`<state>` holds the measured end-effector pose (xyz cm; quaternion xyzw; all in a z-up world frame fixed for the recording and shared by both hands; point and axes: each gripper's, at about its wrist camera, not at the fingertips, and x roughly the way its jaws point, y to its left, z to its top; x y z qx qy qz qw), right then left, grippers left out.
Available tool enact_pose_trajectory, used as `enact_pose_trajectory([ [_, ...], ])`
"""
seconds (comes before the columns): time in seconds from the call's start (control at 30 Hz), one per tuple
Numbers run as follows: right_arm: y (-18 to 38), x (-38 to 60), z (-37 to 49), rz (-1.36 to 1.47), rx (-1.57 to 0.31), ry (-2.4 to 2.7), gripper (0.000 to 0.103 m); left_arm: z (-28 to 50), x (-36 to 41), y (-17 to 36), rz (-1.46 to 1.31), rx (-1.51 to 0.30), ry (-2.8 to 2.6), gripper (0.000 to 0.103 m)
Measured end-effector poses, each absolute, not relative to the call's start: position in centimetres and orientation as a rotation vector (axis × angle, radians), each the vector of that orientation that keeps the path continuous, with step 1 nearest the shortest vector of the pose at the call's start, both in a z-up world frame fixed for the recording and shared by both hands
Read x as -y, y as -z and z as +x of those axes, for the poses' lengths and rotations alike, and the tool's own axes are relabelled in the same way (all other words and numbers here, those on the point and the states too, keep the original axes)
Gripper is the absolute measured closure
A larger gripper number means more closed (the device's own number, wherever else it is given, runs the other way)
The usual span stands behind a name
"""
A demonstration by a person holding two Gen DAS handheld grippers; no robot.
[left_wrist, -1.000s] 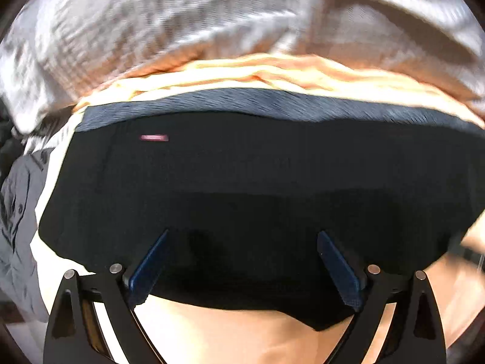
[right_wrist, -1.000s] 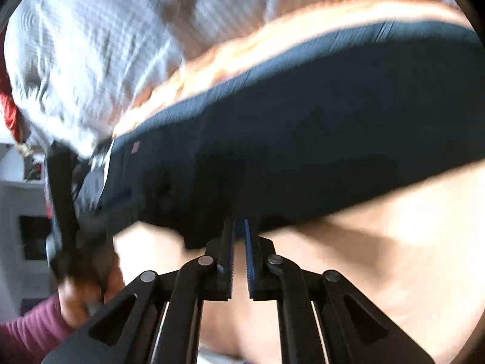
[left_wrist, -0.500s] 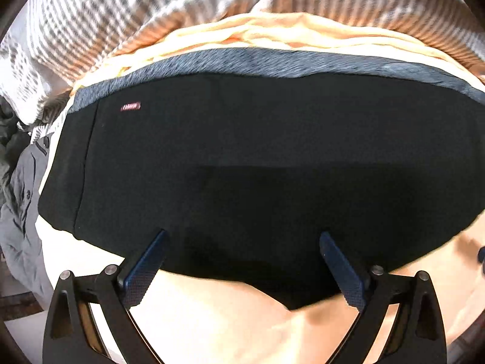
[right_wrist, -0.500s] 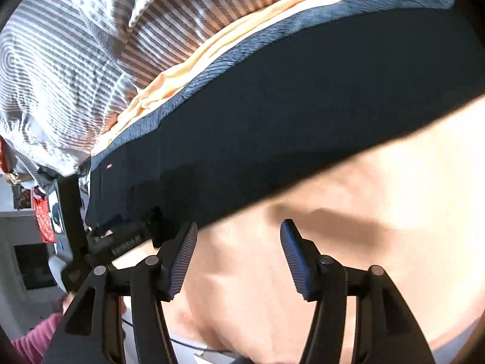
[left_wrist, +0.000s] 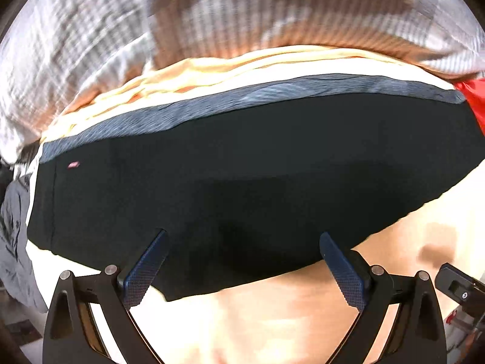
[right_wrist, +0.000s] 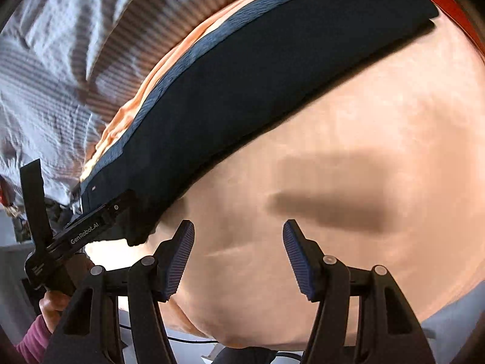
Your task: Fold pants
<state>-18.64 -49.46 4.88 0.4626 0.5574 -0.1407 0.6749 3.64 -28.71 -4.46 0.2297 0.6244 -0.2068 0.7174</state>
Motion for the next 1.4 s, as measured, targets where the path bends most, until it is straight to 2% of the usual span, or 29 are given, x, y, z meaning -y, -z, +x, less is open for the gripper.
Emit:
enact_pose_trajectory([
  [0.3, -4.6, 54.0, -22.1, 1.126, -1.170, 0.335, 0.038, 0.9, 35.7, 5.3, 0.544, -1.384, 0.511, 0.003],
  [0.83, -0.9, 66.6, -28.7, 1.379, -0.675, 0.509, 0.035, 0.5, 42.4, 5.6, 0.516, -1.326, 0.513, 0.003],
  [1.17, 0.5, 69.6, -25.4, 1.382, -0.553, 0.379, 0.035, 0.6, 45.7, 4.9, 0.477, -1.311, 0.489, 0.003],
  [1.3, 0.9, 70.9, -23.2, 1.410, -0.533, 0.272, 0.033, 1.4, 47.1, 4.4, 0.477, -1.251, 0.461, 0.003],
  [1.37, 1.2, 71.3, -22.4, 1.444, -0.546, 0.225, 0.038, 2.4, 47.6, 4.3, 0.460, -1.209, 0.412, 0.003],
  [1.4, 1.3, 71.4, -22.1, 1.458, -0.559, 0.205, 0.046, 3.0, 47.7, 4.4, 0.442, -1.204, 0.391, 0.003],
])
